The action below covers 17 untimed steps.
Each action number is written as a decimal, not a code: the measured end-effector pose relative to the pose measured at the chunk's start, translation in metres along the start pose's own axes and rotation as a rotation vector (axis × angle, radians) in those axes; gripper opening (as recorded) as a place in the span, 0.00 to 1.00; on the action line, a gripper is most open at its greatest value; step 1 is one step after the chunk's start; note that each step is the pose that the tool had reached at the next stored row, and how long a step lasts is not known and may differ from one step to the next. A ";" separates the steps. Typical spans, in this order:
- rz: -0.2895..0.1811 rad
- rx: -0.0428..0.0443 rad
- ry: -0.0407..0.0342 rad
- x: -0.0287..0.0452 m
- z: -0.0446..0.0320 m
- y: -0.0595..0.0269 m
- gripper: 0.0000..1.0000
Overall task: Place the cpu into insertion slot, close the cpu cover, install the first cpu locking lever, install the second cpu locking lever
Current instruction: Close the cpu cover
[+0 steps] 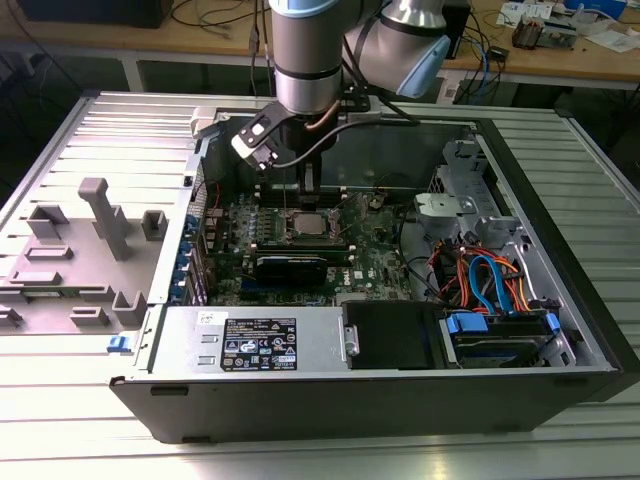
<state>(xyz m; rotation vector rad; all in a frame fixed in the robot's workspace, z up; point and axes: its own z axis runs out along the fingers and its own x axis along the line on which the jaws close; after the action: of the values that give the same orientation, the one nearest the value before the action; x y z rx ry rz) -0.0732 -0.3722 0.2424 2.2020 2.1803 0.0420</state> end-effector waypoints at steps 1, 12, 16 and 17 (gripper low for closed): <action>0.000 0.0000 0.0001 0.0000 -0.0023 0.0001 0.11; 0.000 0.0000 0.0000 -0.0001 -0.0066 0.0003 0.11; 0.000 0.0000 0.0000 -0.0001 -0.0087 0.0004 0.11; 0.000 0.0000 0.0001 -0.0001 -0.0090 0.0005 0.11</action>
<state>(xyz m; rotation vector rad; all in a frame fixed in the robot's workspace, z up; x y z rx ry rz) -0.0732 -0.3722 0.2514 2.2020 2.1805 0.0422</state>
